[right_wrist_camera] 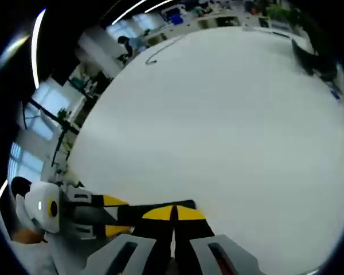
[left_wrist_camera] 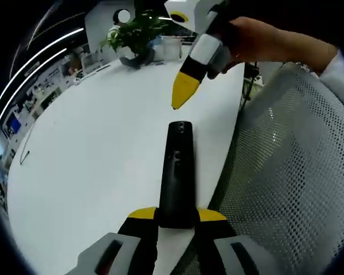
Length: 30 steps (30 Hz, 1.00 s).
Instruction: Press the specified remote control buttons in sequence, fully releasing each button before pressing the next.
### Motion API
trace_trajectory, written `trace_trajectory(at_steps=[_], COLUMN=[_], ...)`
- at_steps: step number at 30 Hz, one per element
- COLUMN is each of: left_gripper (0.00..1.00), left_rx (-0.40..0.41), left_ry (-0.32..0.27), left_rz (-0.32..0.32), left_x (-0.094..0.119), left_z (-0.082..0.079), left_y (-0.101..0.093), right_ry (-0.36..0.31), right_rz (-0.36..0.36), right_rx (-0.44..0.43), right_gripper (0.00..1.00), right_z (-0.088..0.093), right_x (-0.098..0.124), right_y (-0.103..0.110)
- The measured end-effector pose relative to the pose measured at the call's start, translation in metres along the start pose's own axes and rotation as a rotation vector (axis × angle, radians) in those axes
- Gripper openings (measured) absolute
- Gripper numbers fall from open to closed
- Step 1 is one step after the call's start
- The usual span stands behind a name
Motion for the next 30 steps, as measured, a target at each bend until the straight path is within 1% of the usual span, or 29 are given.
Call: trace_trajectory(at_steps=[2, 3, 4, 6, 7, 8, 9, 11, 13, 15, 19, 21, 27, 30], left_gripper=[0.24, 0.24, 0.24, 0.24, 0.24, 0.24, 0.24, 0.24, 0.24, 0.24, 0.25, 0.25, 0.25, 0.24], left_rx=[0.007, 0.021, 0.023, 0.038, 0.070, 0.078, 0.041, 0.058, 0.052, 0.050, 0.053, 0.053, 0.058, 0.061], left_ry=[0.019, 0.013, 0.008, -0.003, -0.006, -0.008, -0.013, -0.009, -0.015, -0.019, -0.020, -0.022, -0.026, -0.020], left_rz=[0.004, 0.004, 0.004, 0.008, 0.013, 0.014, 0.016, 0.016, 0.019, 0.019, 0.015, 0.015, 0.010, 0.006], left_x=[-0.001, -0.003, -0.003, -0.003, -0.003, -0.003, -0.004, -0.004, -0.004, -0.005, -0.005, -0.005, -0.005, -0.005], left_z=[-0.003, -0.004, -0.003, -0.002, -0.002, -0.001, -0.002, -0.002, -0.002, -0.003, -0.004, -0.004, -0.004, -0.004], left_y=[0.001, 0.001, 0.001, 0.003, 0.003, 0.003, 0.003, 0.003, 0.003, 0.003, 0.002, 0.002, 0.002, 0.001], right_ry=[-0.006, 0.008, 0.025, 0.051, 0.058, 0.053, 0.048, 0.057, 0.051, 0.066, 0.044, 0.044, 0.041, 0.023], right_rz=[-0.016, -0.036, -0.040, -0.026, -0.020, -0.019, -0.022, -0.025, -0.018, -0.019, -0.046, -0.052, -0.039, -0.019], right_rx=[-0.037, -0.057, -0.073, -0.083, -0.084, -0.081, -0.078, -0.076, -0.076, -0.082, -0.109, -0.130, -0.123, -0.073], right_gripper=[0.00, 0.00, 0.00, 0.00, 0.00, 0.00, 0.00, 0.00, 0.00, 0.00, 0.00, 0.00, 0.00, 0.00], right_z=[0.002, 0.003, 0.005, 0.008, 0.009, 0.011, 0.010, 0.009, 0.008, 0.010, 0.012, 0.012, 0.012, 0.013], right_x=[-0.001, -0.003, -0.004, -0.008, -0.008, -0.008, -0.008, -0.008, -0.008, -0.011, -0.009, -0.009, -0.009, -0.010], right_y=[-0.002, -0.004, -0.006, -0.011, -0.011, -0.011, -0.011, -0.011, -0.014, -0.016, -0.019, -0.020, -0.017, -0.014])
Point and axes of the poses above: the point that each gripper's makers call its tool centre point, and the gripper's own axes: x roughly backward along the fingers, y roughly to its left, z roughly out of its underside, the point moved 9 cm from there along x, roughly backward along the fingers, and after that the axes turned 2 degrees about -x, right-handed, at the moved point
